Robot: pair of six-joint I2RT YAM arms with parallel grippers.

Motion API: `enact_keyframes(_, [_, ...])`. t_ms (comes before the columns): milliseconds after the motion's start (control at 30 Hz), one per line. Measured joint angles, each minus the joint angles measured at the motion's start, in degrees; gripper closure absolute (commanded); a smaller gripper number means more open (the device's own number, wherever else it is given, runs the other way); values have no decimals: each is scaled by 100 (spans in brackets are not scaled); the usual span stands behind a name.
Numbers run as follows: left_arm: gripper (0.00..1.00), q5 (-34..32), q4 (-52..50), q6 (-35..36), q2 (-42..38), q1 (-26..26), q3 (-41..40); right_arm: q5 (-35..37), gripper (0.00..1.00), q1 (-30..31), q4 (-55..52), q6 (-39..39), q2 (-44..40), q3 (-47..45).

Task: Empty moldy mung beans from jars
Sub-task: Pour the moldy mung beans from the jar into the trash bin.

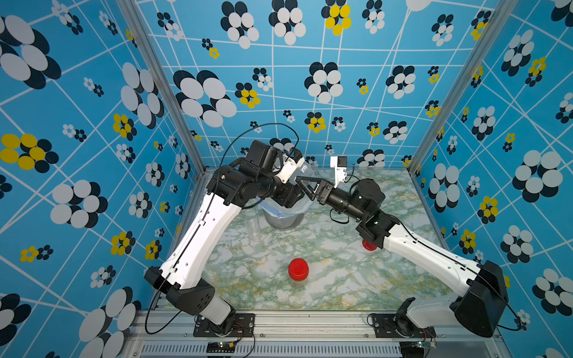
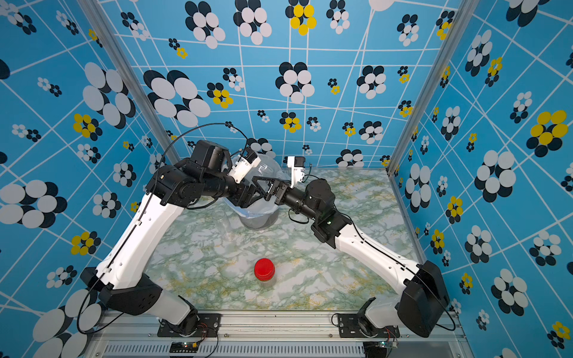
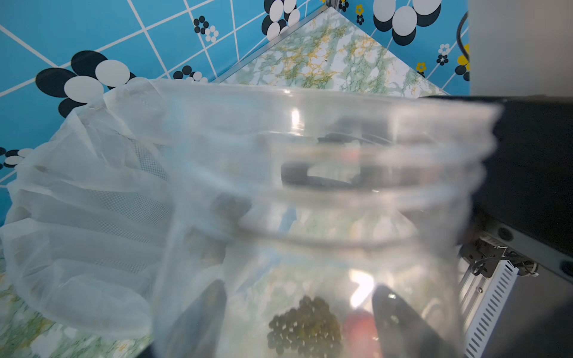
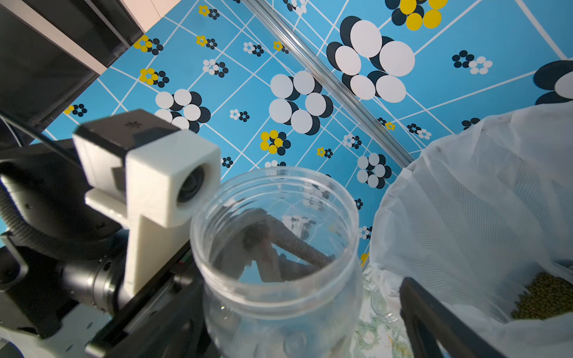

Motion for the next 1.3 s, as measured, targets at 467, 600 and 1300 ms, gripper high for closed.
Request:
enact_keyframes(467, [67, 111, 256, -2, -22, 48, -153, -26, 29, 17, 13, 289, 444, 557])
enact_keyframes(600, [63, 90, 254, -4, -22, 52, -153, -9, 37, 28, 11, 304, 463, 566])
enact_keyframes(1300, [18, 352, 1025, -22, -485, 179, -820, 304, 48, 146, -1714, -599, 422, 1534])
